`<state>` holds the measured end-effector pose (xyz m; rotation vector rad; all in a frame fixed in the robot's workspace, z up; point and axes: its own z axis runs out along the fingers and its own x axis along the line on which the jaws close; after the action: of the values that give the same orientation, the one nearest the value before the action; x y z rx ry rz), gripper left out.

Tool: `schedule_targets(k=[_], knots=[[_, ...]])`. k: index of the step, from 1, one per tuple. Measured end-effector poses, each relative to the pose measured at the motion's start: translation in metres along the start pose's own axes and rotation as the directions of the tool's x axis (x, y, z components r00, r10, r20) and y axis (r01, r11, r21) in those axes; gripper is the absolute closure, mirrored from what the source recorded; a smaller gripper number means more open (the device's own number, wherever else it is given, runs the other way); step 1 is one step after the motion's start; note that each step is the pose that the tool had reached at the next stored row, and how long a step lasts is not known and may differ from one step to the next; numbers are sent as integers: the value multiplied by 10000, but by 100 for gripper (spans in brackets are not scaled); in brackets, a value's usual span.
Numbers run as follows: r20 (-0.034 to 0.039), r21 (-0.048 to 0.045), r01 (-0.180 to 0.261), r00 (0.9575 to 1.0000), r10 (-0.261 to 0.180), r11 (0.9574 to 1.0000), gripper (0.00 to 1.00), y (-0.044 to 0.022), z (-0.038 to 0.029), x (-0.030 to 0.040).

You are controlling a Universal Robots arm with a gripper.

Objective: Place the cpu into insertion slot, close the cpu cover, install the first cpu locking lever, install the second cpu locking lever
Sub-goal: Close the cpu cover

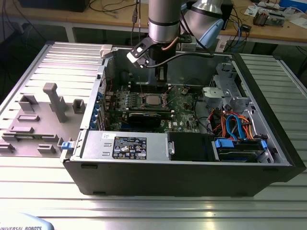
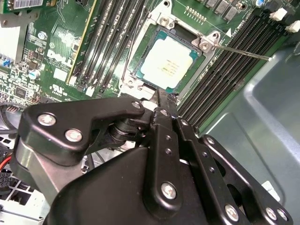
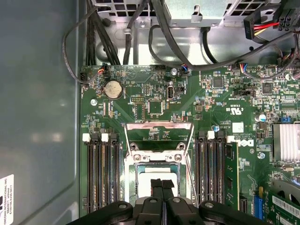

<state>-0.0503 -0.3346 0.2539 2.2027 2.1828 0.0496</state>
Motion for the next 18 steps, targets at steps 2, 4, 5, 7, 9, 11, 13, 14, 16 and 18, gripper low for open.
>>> schedule_targets(k=[2,4,5,7,9,11,13,14,16,18], knots=[[0,2,0,10000,0,10000,89,16,1,0],[0,4,0,10000,0,10000,89,30,1,0],[0,4,-2,10000,2,10000,89,30,1,0],[1,4,0,10000,0,10000,89,33,1,0],[0,4,1,10000,-1,10000,89,36,2,0],[0,5,-1,10000,1,10000,89,37,-1,1],[0,5,0,10000,0,10000,89,38,-12,0],[0,5,0,10000,0,10000,89,39,-22,0],[1,6,-1,10000,1,10000,89,41,-43,0],[1,6,0,10000,0,10000,89,42,-63,0]])
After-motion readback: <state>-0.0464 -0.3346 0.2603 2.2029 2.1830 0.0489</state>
